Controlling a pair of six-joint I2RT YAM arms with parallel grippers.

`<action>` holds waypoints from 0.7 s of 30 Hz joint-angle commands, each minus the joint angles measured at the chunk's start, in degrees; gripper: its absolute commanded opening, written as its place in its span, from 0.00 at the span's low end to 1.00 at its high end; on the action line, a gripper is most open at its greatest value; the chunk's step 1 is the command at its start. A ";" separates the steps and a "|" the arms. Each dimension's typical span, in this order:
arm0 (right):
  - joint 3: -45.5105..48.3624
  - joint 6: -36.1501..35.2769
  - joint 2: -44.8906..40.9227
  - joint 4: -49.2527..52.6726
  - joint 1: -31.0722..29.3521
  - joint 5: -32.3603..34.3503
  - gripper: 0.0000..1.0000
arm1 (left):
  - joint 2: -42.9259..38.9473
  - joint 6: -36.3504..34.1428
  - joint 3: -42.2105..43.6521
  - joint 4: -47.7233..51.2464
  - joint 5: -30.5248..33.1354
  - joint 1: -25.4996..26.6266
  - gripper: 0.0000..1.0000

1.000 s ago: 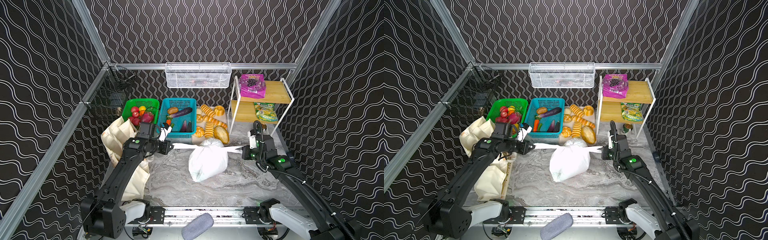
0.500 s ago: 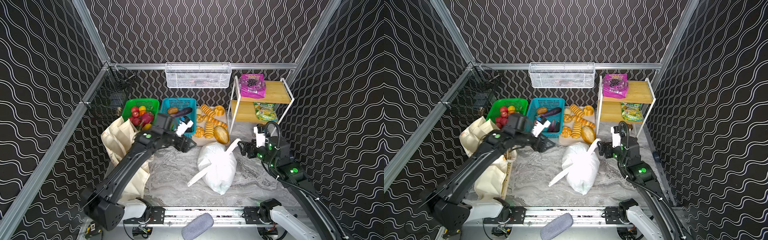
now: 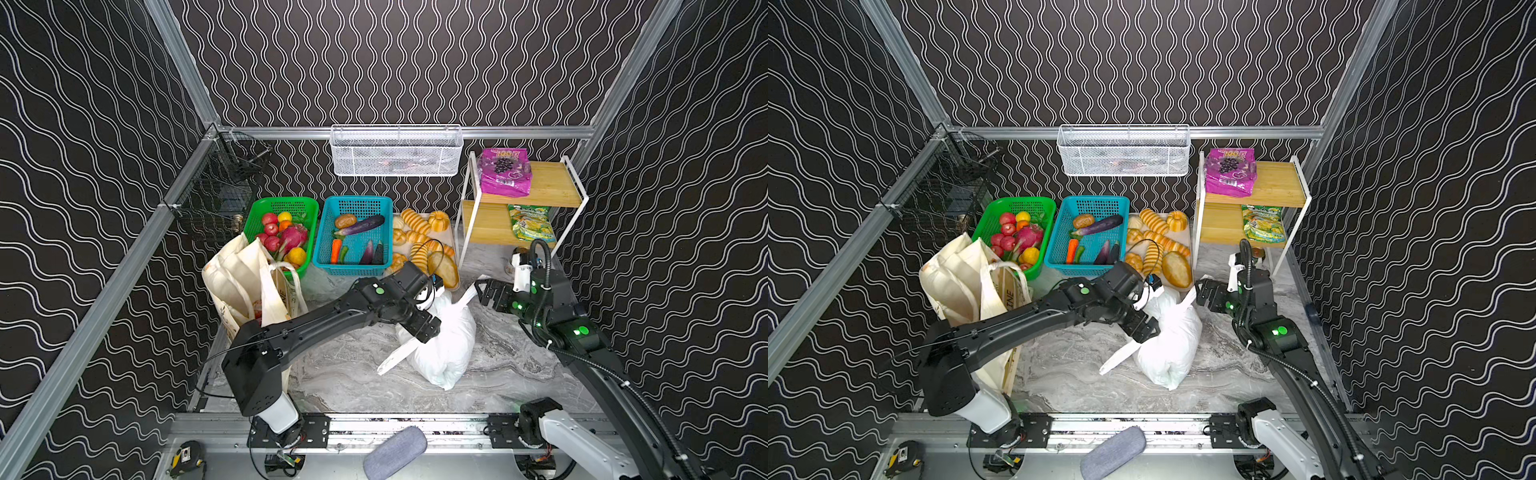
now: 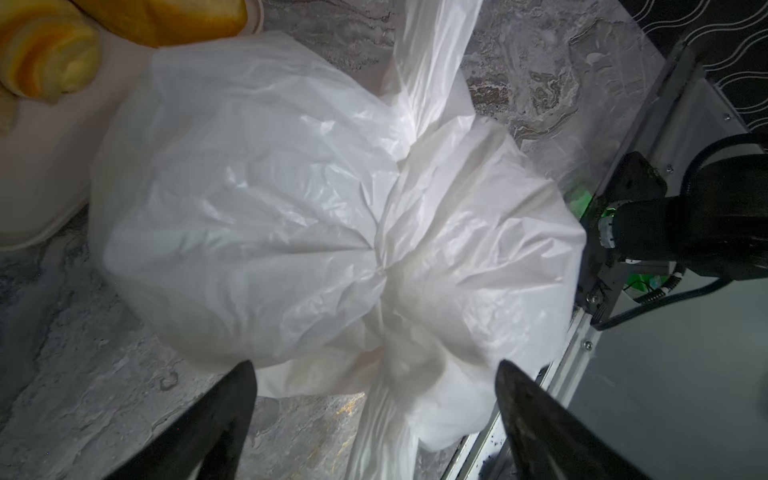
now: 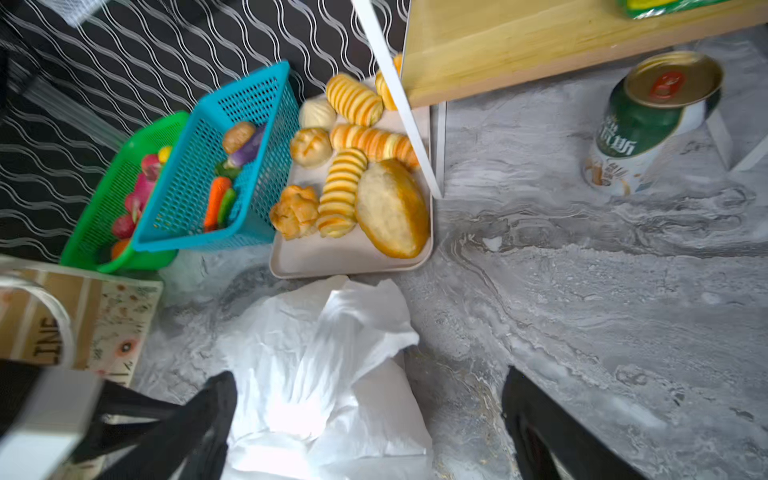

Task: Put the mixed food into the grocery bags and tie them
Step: 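Grasp the knotted top of the white bag with the left gripper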

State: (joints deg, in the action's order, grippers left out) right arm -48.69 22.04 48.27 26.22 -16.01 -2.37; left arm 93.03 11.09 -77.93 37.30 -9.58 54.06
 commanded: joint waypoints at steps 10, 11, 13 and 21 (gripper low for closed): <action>-3.16 -2.77 0.60 1.81 0.04 0.86 0.99 | 3.21 7.70 -0.60 -1.98 7.99 3.40 0.99; -2.58 -2.85 0.46 1.15 0.06 0.76 0.99 | 2.45 8.17 -0.26 -3.01 8.95 3.58 0.99; -1.21 -2.58 -0.17 -0.23 0.02 0.46 0.99 | 0.02 9.66 0.90 -7.16 9.77 3.55 0.99; 0.20 -1.74 -0.91 -1.37 0.02 0.30 0.99 | 1.84 16.93 -5.93 -7.31 10.08 3.70 0.99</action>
State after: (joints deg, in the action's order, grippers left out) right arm -48.73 19.90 47.35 26.44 -15.97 -2.22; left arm 93.32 24.03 -81.84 29.80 -0.51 57.60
